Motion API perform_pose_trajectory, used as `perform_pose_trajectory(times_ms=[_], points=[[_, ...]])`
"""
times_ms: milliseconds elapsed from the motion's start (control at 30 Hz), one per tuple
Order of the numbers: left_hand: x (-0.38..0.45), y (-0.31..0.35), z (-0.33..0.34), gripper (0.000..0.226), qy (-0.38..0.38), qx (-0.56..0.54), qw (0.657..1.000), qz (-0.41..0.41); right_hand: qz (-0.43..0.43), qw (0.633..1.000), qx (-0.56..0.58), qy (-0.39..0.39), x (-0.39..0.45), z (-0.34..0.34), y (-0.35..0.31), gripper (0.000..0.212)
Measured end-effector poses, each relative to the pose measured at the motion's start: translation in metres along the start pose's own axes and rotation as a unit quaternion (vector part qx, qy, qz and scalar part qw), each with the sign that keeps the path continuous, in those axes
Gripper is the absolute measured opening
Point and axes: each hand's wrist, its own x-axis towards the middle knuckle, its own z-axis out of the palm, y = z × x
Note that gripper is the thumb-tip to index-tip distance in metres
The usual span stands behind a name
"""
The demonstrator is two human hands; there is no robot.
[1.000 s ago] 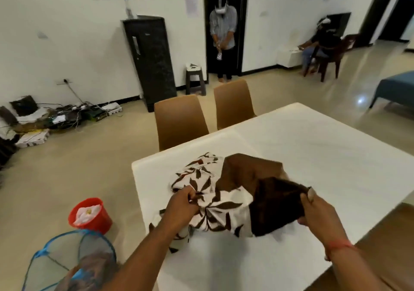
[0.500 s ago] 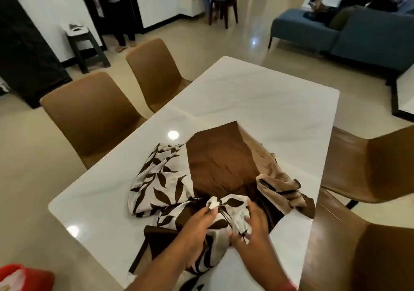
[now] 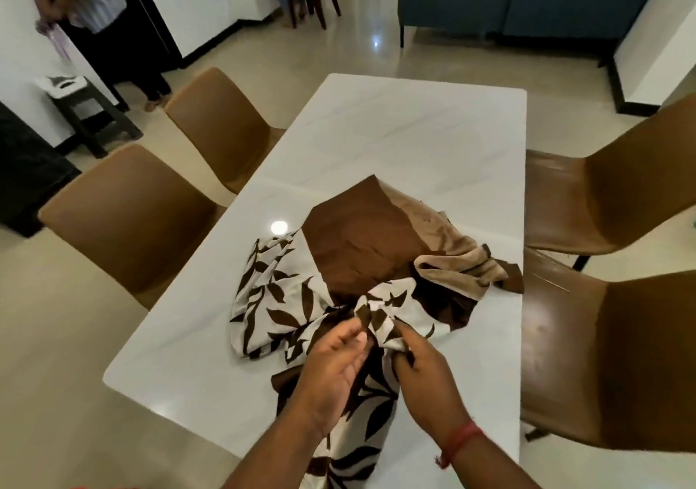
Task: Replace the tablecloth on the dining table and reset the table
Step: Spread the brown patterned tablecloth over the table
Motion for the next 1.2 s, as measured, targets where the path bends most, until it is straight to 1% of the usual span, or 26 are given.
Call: perform_pose_trajectory(times_ms=[67, 133, 200, 267, 300, 433, 467, 567, 633, 700, 767, 800, 867, 967, 1033, 1100, 1200], points=[[-0.002, 0.011, -0.014, 0.042, 0.008, 0.087, 0.996, 0.026, 0.009, 1.0, 0.025, 0.001, -0.001, 0.011, -0.013, 0.049], [0.0, 0.024, -0.03, 0.047, -0.012, 0.205, 0.977, 0.056, 0.013, 0.999, 0.043, 0.018, 0.005, 0.025, -0.024, 0.044], [0.006, 0.037, -0.044, 0.055, -0.058, 0.324, 0.941, 0.085, 0.02, 0.996, 0.076, 0.039, 0.013, 0.041, -0.04, 0.044], [0.017, 0.051, -0.062, 0.063, -0.089, 0.427, 0.894, 0.106, 0.024, 0.99, 0.112, 0.076, 0.024, 0.061, -0.056, 0.043], [0.023, 0.058, -0.068, 0.061, -0.092, 0.457, 0.876, 0.12, 0.03, 0.987, 0.125, 0.093, 0.028, 0.068, -0.062, 0.043], [0.05, 0.091, -0.096, 0.025, -0.097, 0.526, 0.826, 0.177, 0.051, 0.972, 0.155, 0.168, 0.044, 0.094, -0.084, 0.042], [0.056, 0.098, -0.102, 0.019, -0.098, 0.526, 0.824, 0.187, 0.056, 0.968, 0.153, 0.191, 0.047, 0.099, -0.088, 0.042], [0.058, 0.116, -0.108, 0.005, -0.096, 0.48, 0.845, 0.216, 0.07, 0.956, 0.142, 0.249, 0.047, 0.105, -0.099, 0.042], [0.052, 0.128, -0.109, 0.007, -0.102, 0.455, 0.856, 0.223, 0.071, 0.952, 0.122, 0.272, 0.039, 0.109, -0.109, 0.046], [0.049, 0.139, -0.107, 0.009, -0.107, 0.428, 0.868, 0.227, 0.065, 0.958, 0.089, 0.263, 0.029, 0.11, -0.115, 0.061], [0.044, 0.148, -0.1, 0.011, -0.105, 0.4, 0.881, 0.228, 0.065, 0.972, 0.038, 0.223, 0.019, 0.104, -0.119, 0.077], [0.042, 0.152, -0.097, 0.011, -0.101, 0.389, 0.887, 0.227, 0.063, 0.978, 0.005, 0.199, 0.016, 0.1, -0.122, 0.078], [0.038, 0.159, -0.093, 0.013, -0.101, 0.373, 0.893, 0.232, 0.058, 0.981, -0.034, 0.183, 0.011, 0.09, -0.124, 0.069], [0.028, 0.174, -0.088, 0.013, -0.093, 0.358, 0.898, 0.239, 0.05, 0.967, -0.032, 0.247, 0.004, 0.072, -0.13, 0.054], [0.025, 0.181, -0.084, 0.014, -0.079, 0.364, 0.894, 0.248, 0.047, 0.961, -0.007, 0.272, 0.0, 0.062, -0.131, 0.047], [0.022, 0.185, -0.078, 0.017, -0.076, 0.371, 0.889, 0.257, 0.034, 0.961, 0.003, 0.273, -0.002, 0.054, -0.134, 0.047], [0.018, 0.187, -0.067, 0.03, -0.073, 0.379, 0.882, 0.271, 0.004, 0.966, 0.037, 0.256, -0.002, 0.051, -0.145, 0.049]])
